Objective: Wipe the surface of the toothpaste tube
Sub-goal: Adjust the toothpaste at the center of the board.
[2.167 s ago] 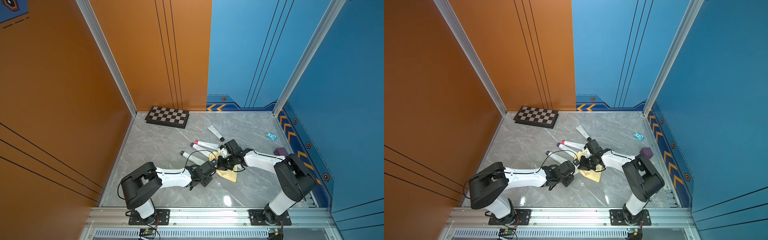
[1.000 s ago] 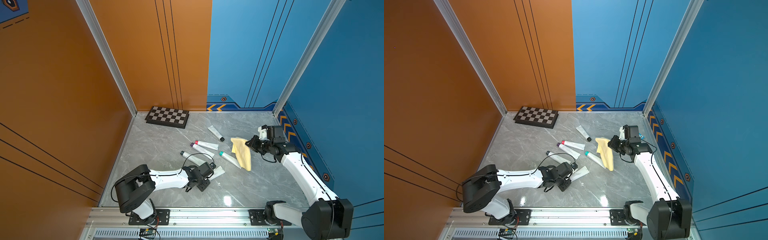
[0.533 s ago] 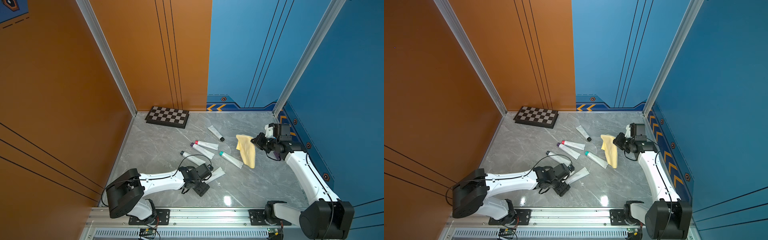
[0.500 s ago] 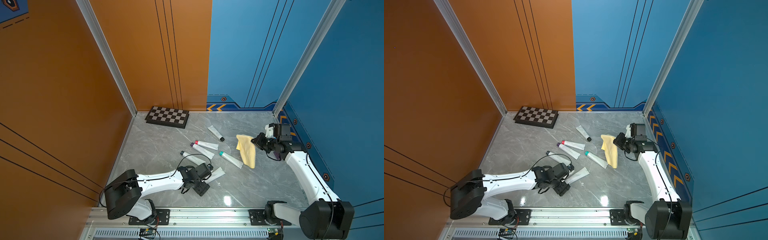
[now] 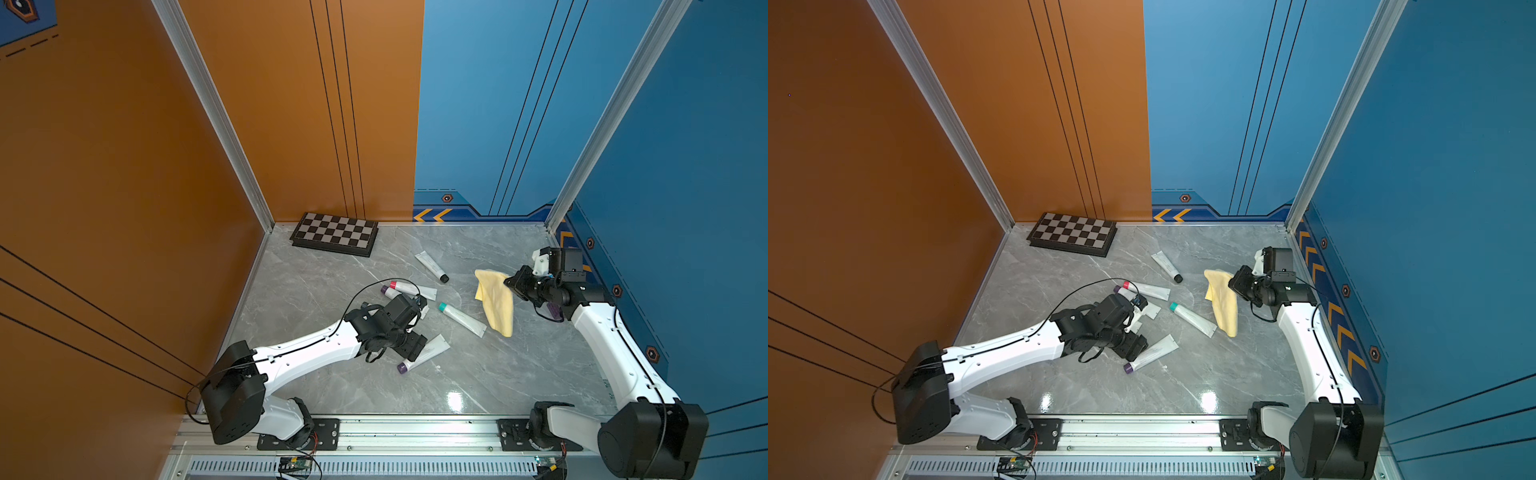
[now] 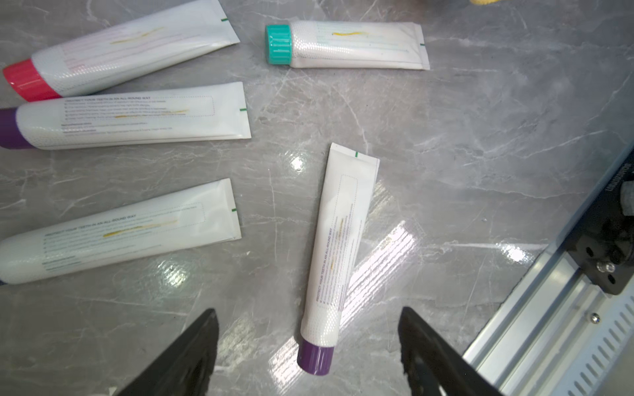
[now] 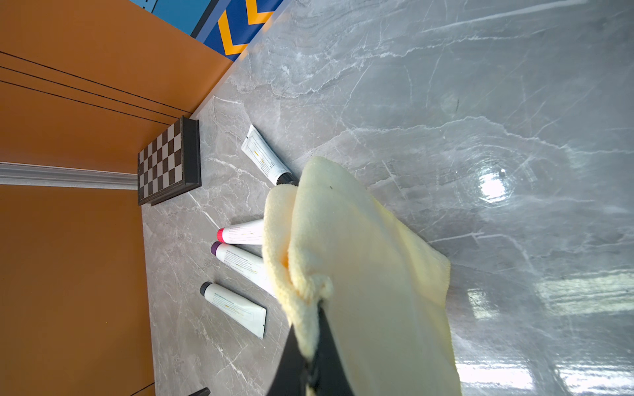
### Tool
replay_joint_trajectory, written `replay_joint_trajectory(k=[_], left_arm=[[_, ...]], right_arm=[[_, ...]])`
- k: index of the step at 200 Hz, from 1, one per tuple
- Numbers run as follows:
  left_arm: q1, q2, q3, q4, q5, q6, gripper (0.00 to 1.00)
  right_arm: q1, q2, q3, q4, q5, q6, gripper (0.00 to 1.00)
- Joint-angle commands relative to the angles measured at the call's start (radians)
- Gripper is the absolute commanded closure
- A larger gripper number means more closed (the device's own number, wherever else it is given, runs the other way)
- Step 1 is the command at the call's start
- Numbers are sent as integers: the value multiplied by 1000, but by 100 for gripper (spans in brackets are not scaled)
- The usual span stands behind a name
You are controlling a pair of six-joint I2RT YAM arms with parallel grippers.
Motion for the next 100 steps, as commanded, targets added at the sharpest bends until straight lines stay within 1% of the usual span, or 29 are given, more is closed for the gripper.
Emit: replay_joint_trajectory(k=[1, 55, 100], left_arm=[[43, 70, 82, -26, 62, 14, 17], [118, 260, 311, -25, 172, 38, 18], [144, 494, 555, -26, 308, 92, 18]], right_arm=[[3, 3, -28, -26, 42, -27, 100], [39, 18, -87, 7, 66, -29, 100], [41, -39, -136, 11, 95, -29, 100]])
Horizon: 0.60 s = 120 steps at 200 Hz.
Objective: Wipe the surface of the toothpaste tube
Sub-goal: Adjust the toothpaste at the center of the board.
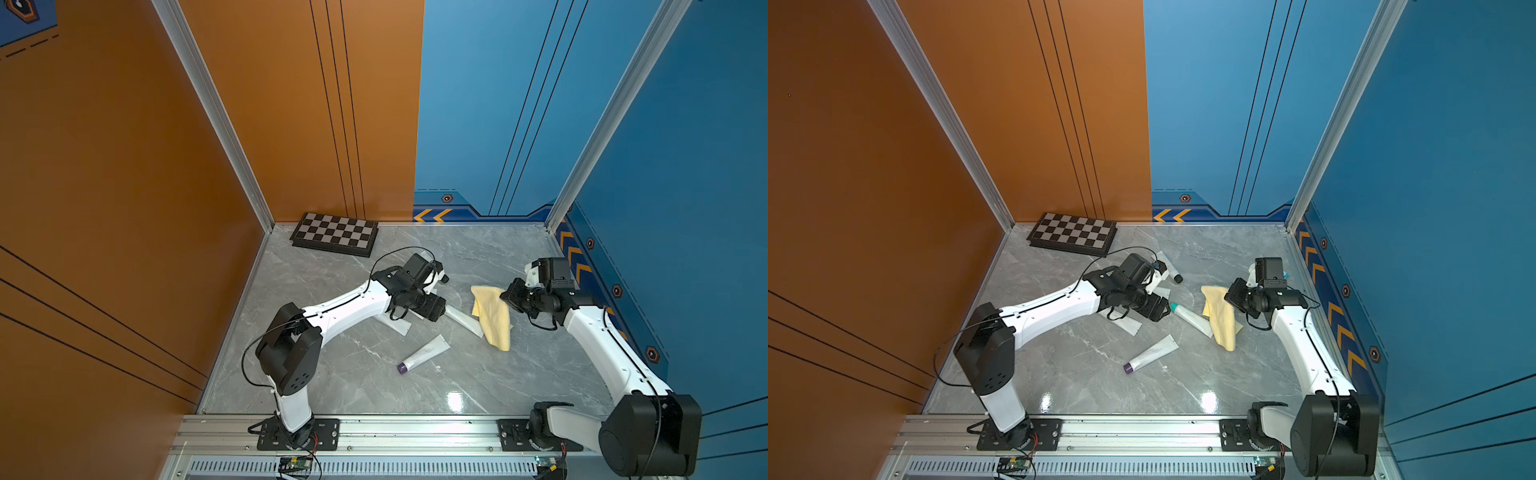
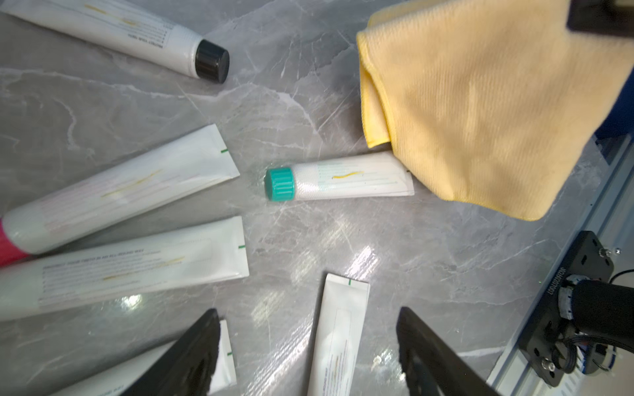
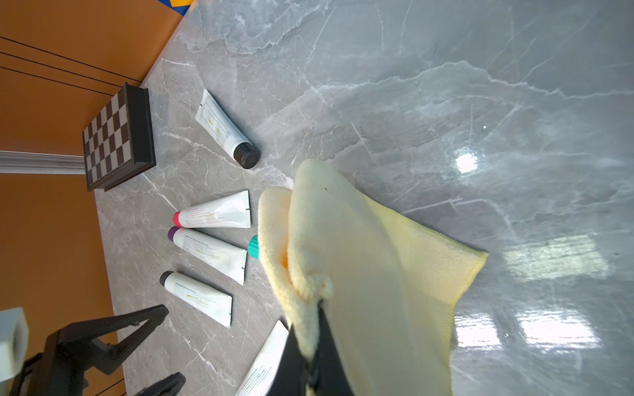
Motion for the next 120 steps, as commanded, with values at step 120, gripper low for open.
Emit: replay_joint_trajectory(k=[120], left_arm=[[12, 536, 536, -127, 229, 58, 20]], right_arm=[[-2, -181, -60, -53, 61, -44, 100]])
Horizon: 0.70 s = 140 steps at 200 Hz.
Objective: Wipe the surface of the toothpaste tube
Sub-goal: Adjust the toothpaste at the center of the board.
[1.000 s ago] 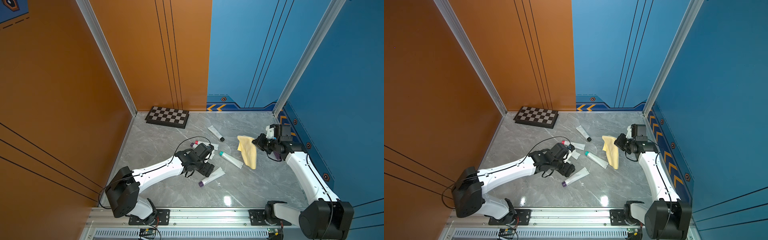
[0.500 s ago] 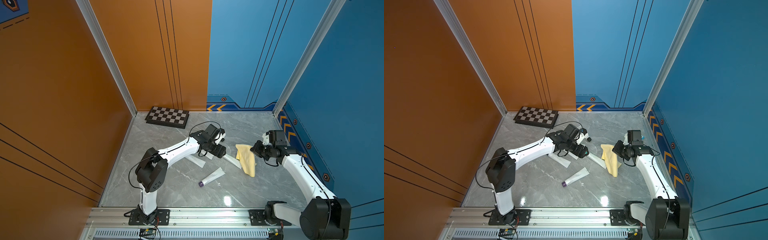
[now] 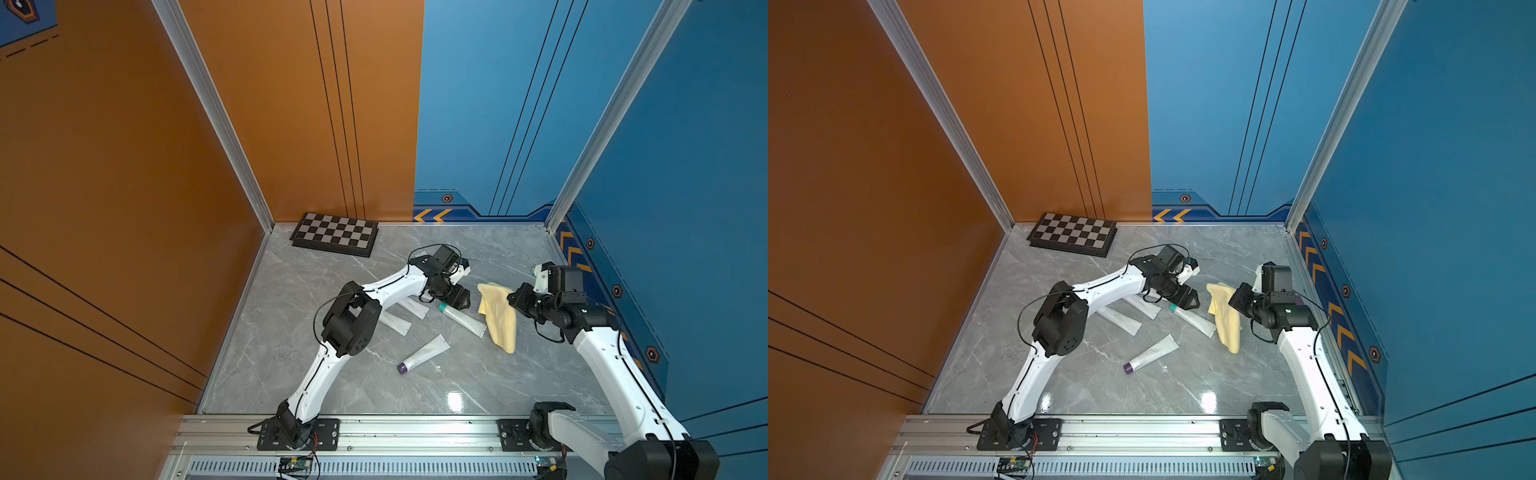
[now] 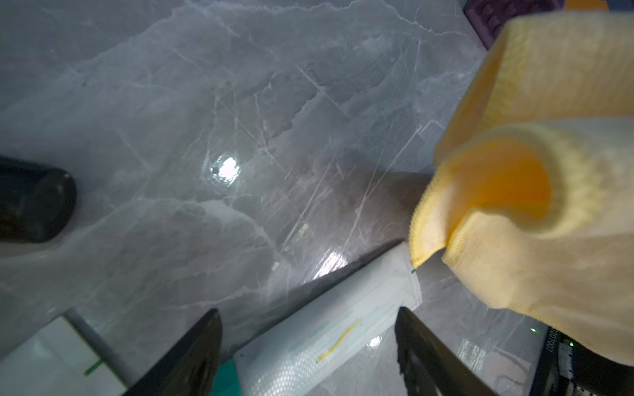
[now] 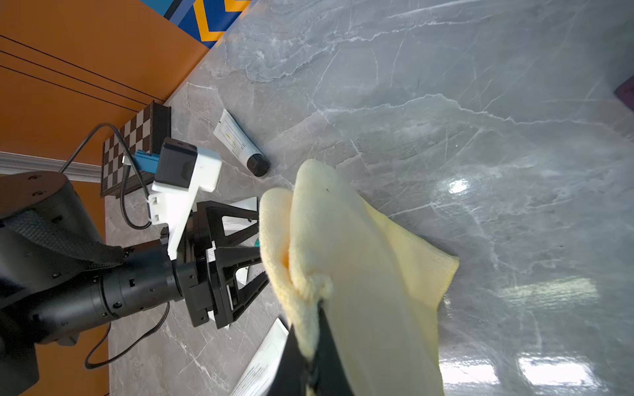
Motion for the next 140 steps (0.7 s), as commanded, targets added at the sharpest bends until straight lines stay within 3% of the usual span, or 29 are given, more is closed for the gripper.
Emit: replay_joint_trajectory(k=[1, 100, 140], left_arm=[[3, 16, 19, -54, 31, 21, 20], [-40, -148, -255, -48, -76, 42, 23], [-84, -218, -322, -48, -211, 89, 22]], right_arm=[[-1, -11, -18, -36, 16, -25, 100], [-2, 9, -11, -35, 18, -44, 100], [-2, 5, -14, -35, 14, -44, 100]])
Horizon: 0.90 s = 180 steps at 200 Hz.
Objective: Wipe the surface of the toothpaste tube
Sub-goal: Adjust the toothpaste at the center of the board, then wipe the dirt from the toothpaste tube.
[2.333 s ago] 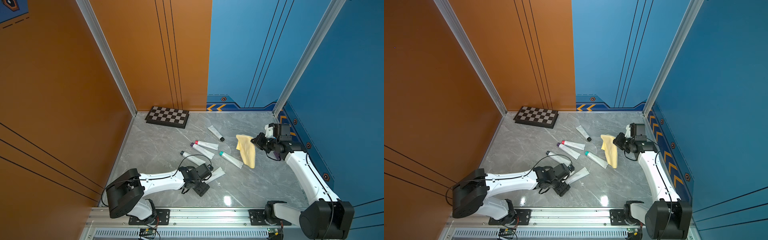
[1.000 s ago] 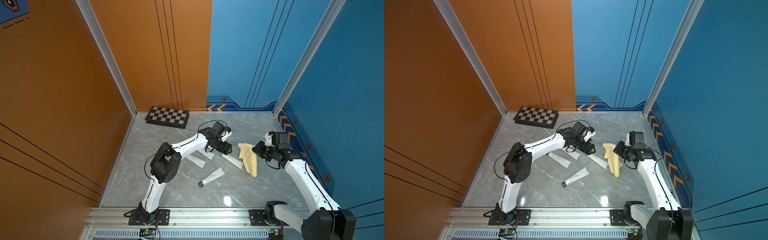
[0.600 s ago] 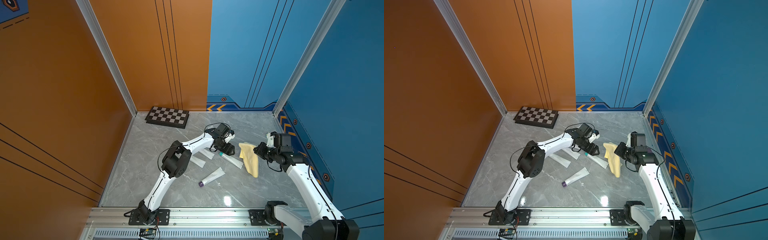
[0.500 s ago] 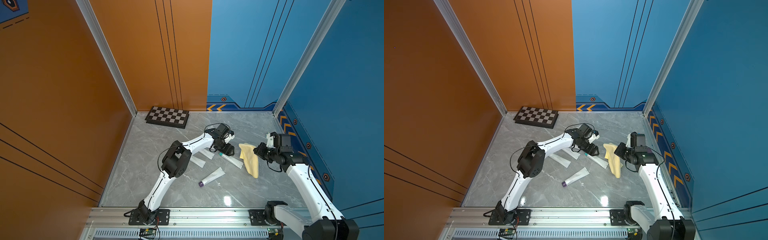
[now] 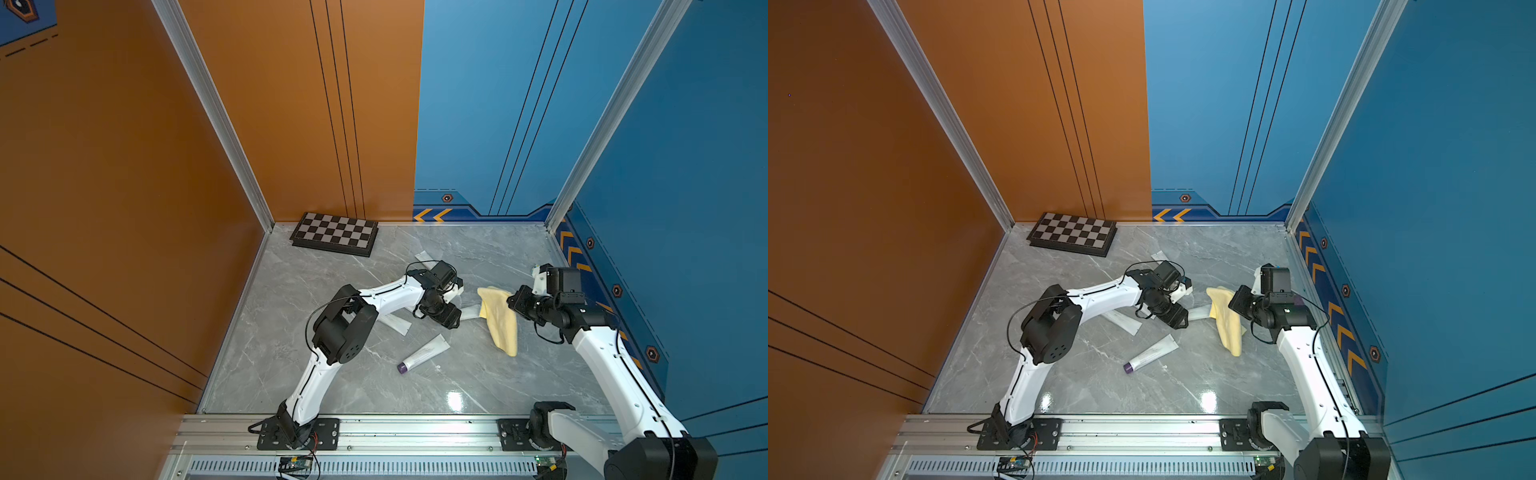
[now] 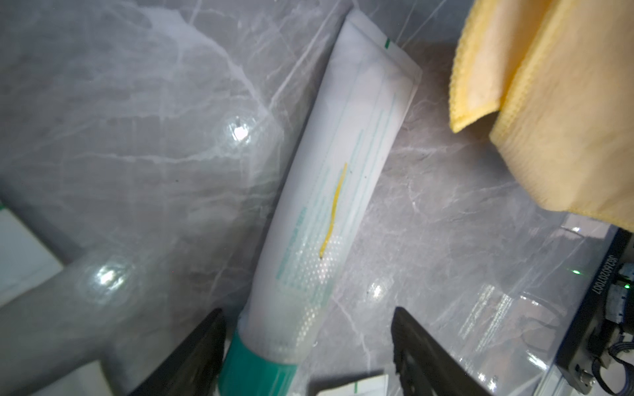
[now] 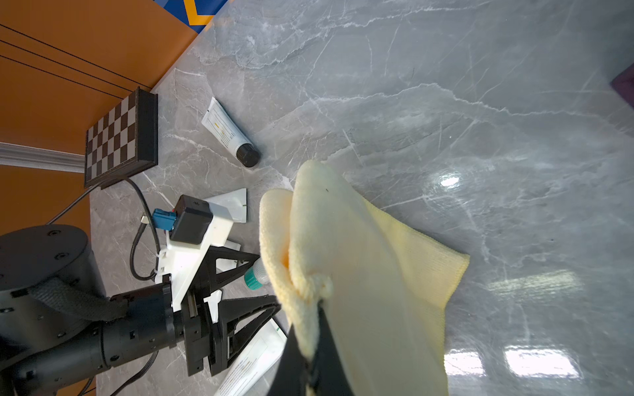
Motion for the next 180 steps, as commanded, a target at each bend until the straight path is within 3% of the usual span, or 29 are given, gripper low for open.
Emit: replay_joint_trajectory(k=[1, 86, 139, 180], left_arm=[[-32, -65, -43, -29, -120, 50, 22], [-51, -56, -53, 45, -293, 139, 31], [-28, -51, -81, 164, -215, 148, 32], [13, -93, -228, 341, -128, 95, 34]], right_arm=[[0, 0, -4, -24, 9, -15, 100], [93, 100, 55, -18, 67, -19, 100], [64, 142, 109, -11, 81, -9, 100], [43, 165, 168, -11, 69, 3, 100]])
